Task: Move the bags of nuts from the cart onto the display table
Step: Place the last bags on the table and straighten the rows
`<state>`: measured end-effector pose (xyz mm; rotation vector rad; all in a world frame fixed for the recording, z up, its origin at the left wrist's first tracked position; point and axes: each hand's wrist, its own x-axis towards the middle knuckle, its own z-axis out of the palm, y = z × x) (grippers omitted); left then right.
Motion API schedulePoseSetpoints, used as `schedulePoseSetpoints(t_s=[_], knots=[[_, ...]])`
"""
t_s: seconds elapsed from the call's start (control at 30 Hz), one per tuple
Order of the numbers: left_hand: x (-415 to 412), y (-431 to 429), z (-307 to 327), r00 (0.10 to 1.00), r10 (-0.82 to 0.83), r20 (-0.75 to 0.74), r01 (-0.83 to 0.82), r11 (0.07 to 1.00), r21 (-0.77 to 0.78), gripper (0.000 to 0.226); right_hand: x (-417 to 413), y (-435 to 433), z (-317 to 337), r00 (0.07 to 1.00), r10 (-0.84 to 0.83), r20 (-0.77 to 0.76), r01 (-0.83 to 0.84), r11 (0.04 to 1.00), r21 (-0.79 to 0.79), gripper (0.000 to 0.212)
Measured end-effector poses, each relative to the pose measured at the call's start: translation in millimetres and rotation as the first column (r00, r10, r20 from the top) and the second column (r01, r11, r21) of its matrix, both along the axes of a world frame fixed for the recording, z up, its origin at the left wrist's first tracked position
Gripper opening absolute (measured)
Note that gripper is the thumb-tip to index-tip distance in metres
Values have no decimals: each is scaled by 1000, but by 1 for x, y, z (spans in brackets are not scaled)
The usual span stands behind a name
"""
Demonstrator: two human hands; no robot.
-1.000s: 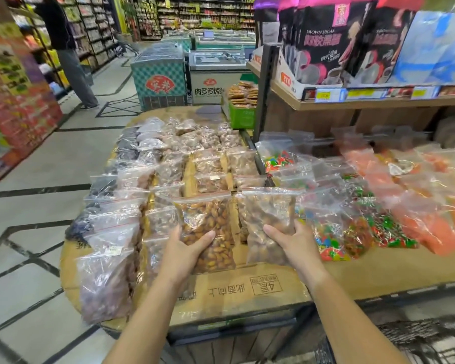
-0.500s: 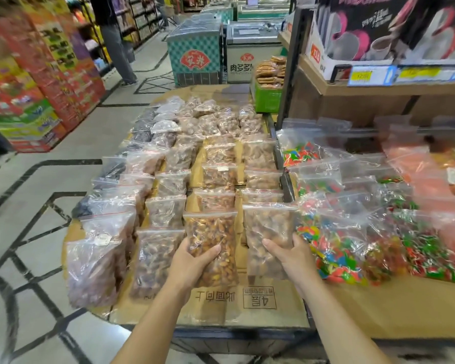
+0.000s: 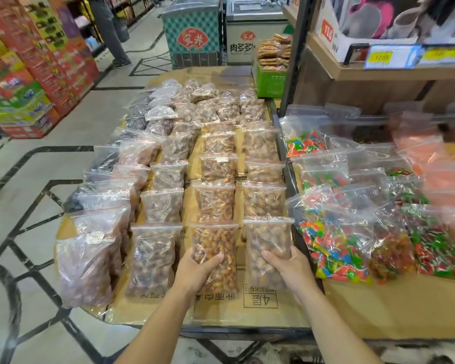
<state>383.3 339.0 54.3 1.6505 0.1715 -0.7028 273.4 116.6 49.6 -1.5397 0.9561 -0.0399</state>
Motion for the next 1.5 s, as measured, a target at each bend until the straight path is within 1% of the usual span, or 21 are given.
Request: schedulePoseSetpoints(t_s=[0.03, 0.1, 0.17, 0.2, 0.33, 0.4, 0.47, 0.57, 0.7, 0.8, 0.87, 0.97, 1.07, 1.13, 1.2, 1.23, 1.3, 1.37, 1.43, 1.47, 1.5], knots=[[1, 1, -3, 1000, -3, -4, 3, 1000, 7, 52, 0, 1, -3, 1000, 0, -16, 1, 1000, 4, 38], [3, 2, -6, 1000, -11, 5, 11, 999, 34, 44, 1, 2, -8, 999, -14, -31, 15, 1000, 20, 35], [5, 1, -10, 998, -34, 49, 29, 995, 93, 35, 3, 3, -12, 999, -29, -36, 29, 999, 18, 39], [6, 1, -11, 996, -50, 79, 39, 990, 133, 35, 4, 3, -14, 999, -27, -42, 26, 1000, -8, 43], [8, -2, -19, 981, -127, 144, 78, 948, 308, 58, 8, 6, -12, 996, 14, -90, -26, 992, -127, 37], [7, -3, -17, 976, -145, 160, 78, 927, 366, 60, 10, 7, -13, 992, 26, -126, -51, 978, -201, 40], [9, -5, -15, 971, -167, 169, 80, 899, 430, 59, 11, 9, -14, 985, 26, -172, -75, 957, -281, 47], [13, -6, -15, 966, -212, 146, 110, 853, 511, 62, 12, 8, -16, 969, 30, -244, -121, 923, -365, 64], [20, -6, -12, 938, -306, 163, 133, 752, 646, 83, 16, 4, -13, 958, 51, -284, -175, 886, -430, 85], [23, -7, -7, 918, -369, 144, 193, 734, 651, 82, 20, 5, -2, 936, 61, -347, -233, 847, -477, 102], [25, -6, -4, 903, -404, 144, 229, 739, 634, 78, 22, 5, 6, 927, 69, -370, -261, 825, -501, 104], [29, 1, -1, 886, -434, 164, 244, 737, 630, 75, 24, 4, 14, 921, 74, -384, -279, 812, -513, 102], [31, 6, 8, 873, -430, 229, 188, 731, 656, 74, 27, 0, 18, 932, 63, -356, -253, 816, -519, 96], [30, 1, 18, 832, -450, 326, 101, 700, 707, 67, 31, -5, 21, 951, 47, -307, -192, 864, -466, 93], [24, -11, 30, 790, -453, 413, 65, 732, 678, 61, 33, -12, 23, 964, 5, -266, -109, 920, -377, 90], [22, -19, 34, 783, -448, 431, 94, 771, 630, 59, 33, -16, 26, 964, -3, -267, -94, 933, -348, 85], [17, -39, 41, 808, -441, 390, 213, 836, 505, 59, 32, -24, 26, 964, 2, -265, -92, 941, -326, 73], [12, -60, 41, 827, -459, 324, 310, 854, 418, 56, 30, -27, 27, 969, 14, -245, -97, 940, -328, 57], [5, -78, 38, 835, -474, 281, 347, 848, 401, 47, 28, -29, 29, 974, 43, -223, -118, 935, -335, 29], [1, -86, 36, 835, -482, 266, 358, 842, 403, 45, 28, -29, 30, 974, 58, -218, -132, 931, -342, 20], [-2, -93, 32, 835, -491, 250, 367, 834, 411, 46, 29, -29, 31, 974, 72, -213, -144, 928, -343, 19]])
